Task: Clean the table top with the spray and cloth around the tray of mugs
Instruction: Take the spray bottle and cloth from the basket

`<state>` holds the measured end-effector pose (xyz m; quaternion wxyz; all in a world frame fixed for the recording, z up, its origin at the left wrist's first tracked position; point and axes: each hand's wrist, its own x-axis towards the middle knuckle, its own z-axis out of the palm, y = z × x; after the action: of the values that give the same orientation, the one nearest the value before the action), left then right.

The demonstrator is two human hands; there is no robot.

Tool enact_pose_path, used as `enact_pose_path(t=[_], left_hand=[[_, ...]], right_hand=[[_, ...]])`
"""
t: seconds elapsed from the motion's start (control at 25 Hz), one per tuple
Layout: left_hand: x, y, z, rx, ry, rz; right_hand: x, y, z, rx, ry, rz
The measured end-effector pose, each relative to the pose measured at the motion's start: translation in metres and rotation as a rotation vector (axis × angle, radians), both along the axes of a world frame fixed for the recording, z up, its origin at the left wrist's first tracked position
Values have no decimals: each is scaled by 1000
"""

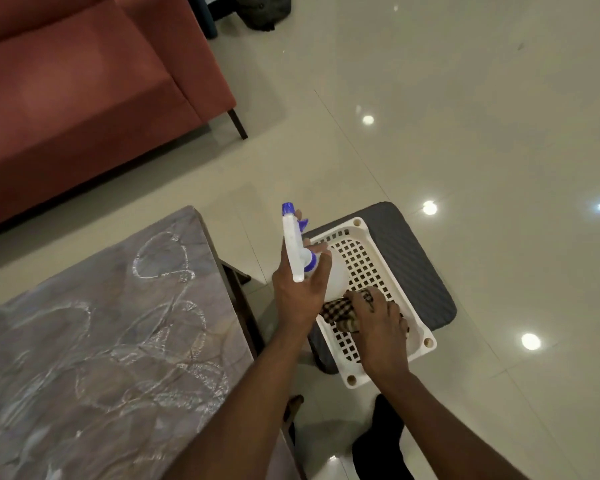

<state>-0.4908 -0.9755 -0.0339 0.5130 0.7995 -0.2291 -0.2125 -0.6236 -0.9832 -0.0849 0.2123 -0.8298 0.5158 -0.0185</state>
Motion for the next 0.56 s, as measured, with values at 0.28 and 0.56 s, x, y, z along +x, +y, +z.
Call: enact_pose_path(t=[0.28,0.56], left_hand=[[100,79,101,-166,38,156],[217,200,198,-146,66,93]], right_hand=[[65,35,98,-93,-195,68],[201,93,212,-145,-440,258]])
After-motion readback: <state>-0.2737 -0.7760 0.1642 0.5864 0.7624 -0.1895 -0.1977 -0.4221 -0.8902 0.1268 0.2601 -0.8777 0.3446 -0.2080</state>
